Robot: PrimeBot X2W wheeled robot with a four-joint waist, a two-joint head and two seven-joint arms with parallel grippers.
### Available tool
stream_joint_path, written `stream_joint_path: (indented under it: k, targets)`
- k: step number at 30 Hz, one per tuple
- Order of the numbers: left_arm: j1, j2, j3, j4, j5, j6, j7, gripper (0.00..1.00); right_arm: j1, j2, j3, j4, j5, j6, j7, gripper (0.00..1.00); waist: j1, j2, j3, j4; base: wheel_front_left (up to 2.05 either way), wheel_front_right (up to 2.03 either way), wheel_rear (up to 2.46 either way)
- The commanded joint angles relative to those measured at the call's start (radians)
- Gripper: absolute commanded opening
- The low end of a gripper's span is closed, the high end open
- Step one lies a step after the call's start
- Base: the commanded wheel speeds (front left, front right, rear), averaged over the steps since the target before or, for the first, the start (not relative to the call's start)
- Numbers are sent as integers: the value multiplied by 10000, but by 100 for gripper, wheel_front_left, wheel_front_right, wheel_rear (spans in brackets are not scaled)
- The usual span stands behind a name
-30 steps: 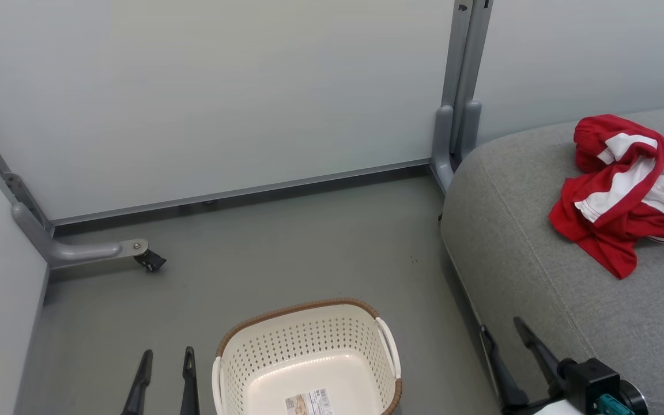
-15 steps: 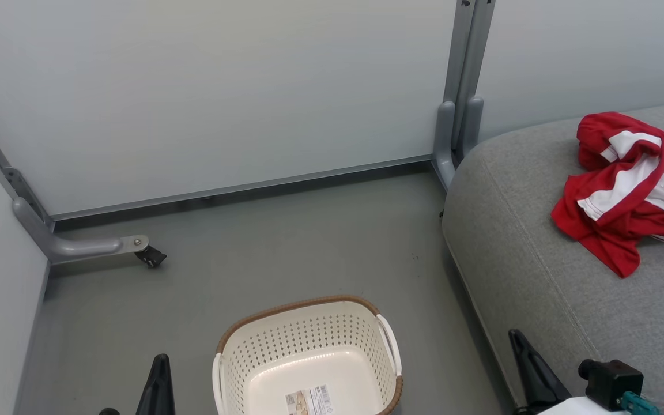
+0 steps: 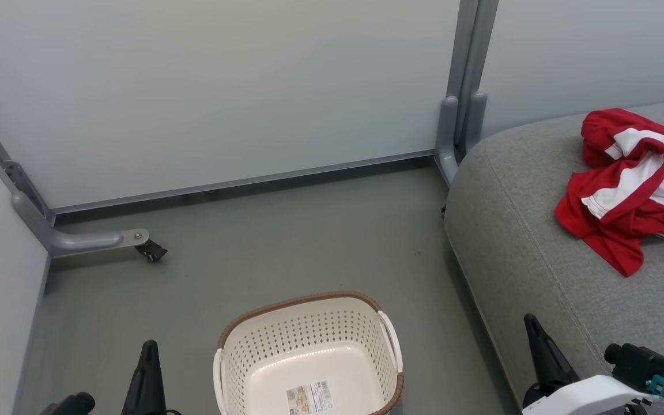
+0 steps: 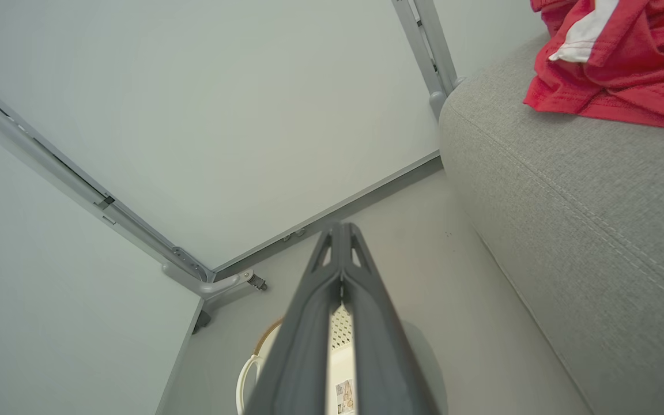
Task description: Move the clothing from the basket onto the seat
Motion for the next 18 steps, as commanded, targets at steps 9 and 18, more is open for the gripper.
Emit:
stream_joint_path:
  k: [9,18]
  targets:
    - [-695,140,176,127,-1646,-200,317,0,-518,-112,-219,-12,1610,-1,319,0,0,0,86,39,0,0,0]
    - [-1005,184,298,292,-2853,-309,585,0,-711,-147,-375,63,2806,-2,592,0,0,0,166,74,0,0,0]
